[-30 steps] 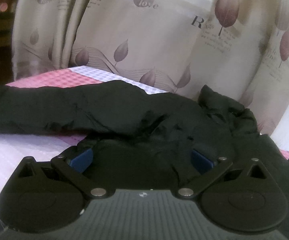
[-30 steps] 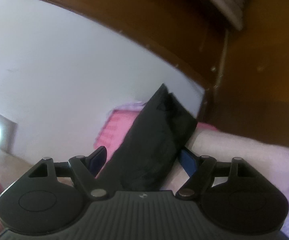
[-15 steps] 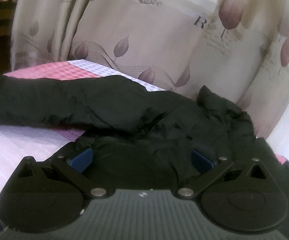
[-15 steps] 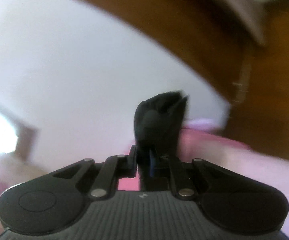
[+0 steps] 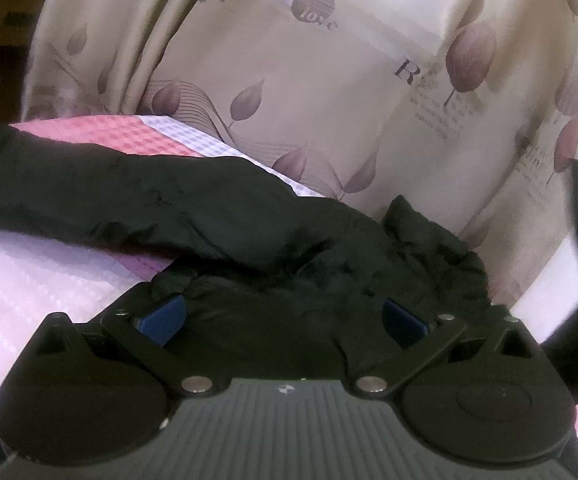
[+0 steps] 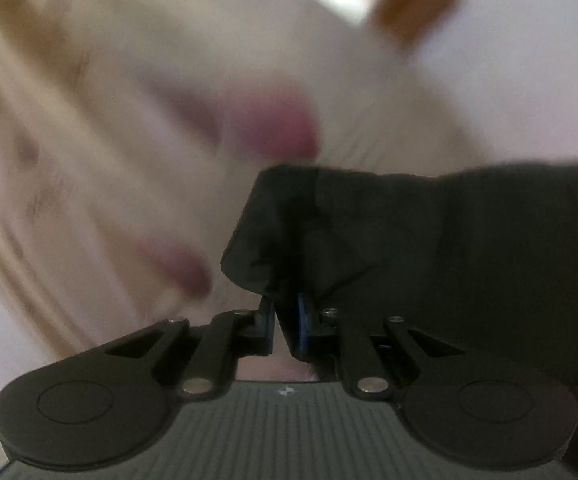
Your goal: Fold large clothes
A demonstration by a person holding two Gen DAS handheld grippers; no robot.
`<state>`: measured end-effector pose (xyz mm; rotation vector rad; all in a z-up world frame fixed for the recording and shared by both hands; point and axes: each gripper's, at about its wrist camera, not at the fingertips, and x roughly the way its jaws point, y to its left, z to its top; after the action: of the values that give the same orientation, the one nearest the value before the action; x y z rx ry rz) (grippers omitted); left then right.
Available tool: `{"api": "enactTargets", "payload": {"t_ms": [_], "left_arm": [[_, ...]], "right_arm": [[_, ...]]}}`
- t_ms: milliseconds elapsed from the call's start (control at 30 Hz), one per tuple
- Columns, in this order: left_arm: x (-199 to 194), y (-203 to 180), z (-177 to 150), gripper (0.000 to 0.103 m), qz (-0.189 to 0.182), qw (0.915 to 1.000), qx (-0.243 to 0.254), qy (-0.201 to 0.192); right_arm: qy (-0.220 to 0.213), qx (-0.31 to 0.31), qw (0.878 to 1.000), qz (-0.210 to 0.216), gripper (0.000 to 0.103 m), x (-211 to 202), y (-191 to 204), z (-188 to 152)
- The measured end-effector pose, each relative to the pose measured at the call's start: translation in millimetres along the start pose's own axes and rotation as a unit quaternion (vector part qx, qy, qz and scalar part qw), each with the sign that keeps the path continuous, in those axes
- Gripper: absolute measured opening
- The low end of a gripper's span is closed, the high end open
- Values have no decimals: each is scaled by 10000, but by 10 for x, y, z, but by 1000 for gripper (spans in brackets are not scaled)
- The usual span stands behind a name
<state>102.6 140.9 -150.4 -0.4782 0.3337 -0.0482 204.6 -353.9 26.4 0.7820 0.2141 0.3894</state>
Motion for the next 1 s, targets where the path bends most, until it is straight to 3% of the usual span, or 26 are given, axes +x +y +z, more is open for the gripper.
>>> {"api": "enactTargets", "payload": {"t_ms": [233, 400, 767, 867, 1000], "left_arm": [[-13, 40, 5, 103, -107, 9998, -150, -49], [-24, 70, 3, 103, -180, 9994, -262, -98], [-35, 90, 6, 103, -221, 9991, -333, -119], [-40, 101, 3, 103, -234, 9990, -371, -121], [-88, 129, 56, 103, -318, 9984, -474, -23]], "right_arm": [[889, 59, 9959, 141, 11, 792, 149, -1137], [1432, 33, 9897, 40, 11, 1126, 54, -1675], [2513, -1079, 9608, -458, 13, 1581, -88, -2129], [2544, -1224, 9578, -538, 13, 1546, -98, -2177], [2434, -1887, 9486, -722, 13, 1554, 65, -2298]]}}
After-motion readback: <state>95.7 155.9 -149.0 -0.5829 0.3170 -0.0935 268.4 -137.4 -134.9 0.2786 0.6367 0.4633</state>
